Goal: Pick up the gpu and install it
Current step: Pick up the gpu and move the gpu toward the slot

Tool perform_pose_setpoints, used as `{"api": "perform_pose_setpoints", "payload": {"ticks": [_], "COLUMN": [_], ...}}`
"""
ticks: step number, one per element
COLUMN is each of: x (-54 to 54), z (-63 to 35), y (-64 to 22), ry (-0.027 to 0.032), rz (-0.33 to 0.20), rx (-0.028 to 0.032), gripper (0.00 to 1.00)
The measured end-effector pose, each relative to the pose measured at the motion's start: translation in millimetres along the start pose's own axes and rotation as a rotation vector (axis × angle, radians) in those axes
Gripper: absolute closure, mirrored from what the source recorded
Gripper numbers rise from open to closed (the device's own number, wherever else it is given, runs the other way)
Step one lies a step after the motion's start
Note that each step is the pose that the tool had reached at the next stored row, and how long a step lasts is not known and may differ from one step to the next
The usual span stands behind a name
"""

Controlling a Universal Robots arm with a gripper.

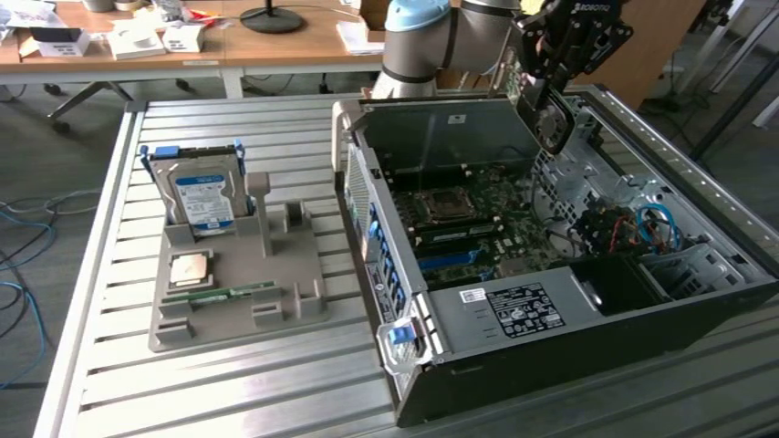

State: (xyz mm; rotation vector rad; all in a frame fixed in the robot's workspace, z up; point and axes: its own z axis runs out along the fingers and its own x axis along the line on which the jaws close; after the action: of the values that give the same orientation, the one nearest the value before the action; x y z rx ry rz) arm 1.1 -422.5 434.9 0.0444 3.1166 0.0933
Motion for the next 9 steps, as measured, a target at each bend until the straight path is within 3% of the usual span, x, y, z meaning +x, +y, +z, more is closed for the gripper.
{"api": "perform_pose_setpoints", "payload": {"ticks": [9], "x": [-1.6], "z": [0.1], "y": [0.0], "ry": [0.0000], "rz": [0.000], "rx": [-0.0001], "gripper": [0.74]}}
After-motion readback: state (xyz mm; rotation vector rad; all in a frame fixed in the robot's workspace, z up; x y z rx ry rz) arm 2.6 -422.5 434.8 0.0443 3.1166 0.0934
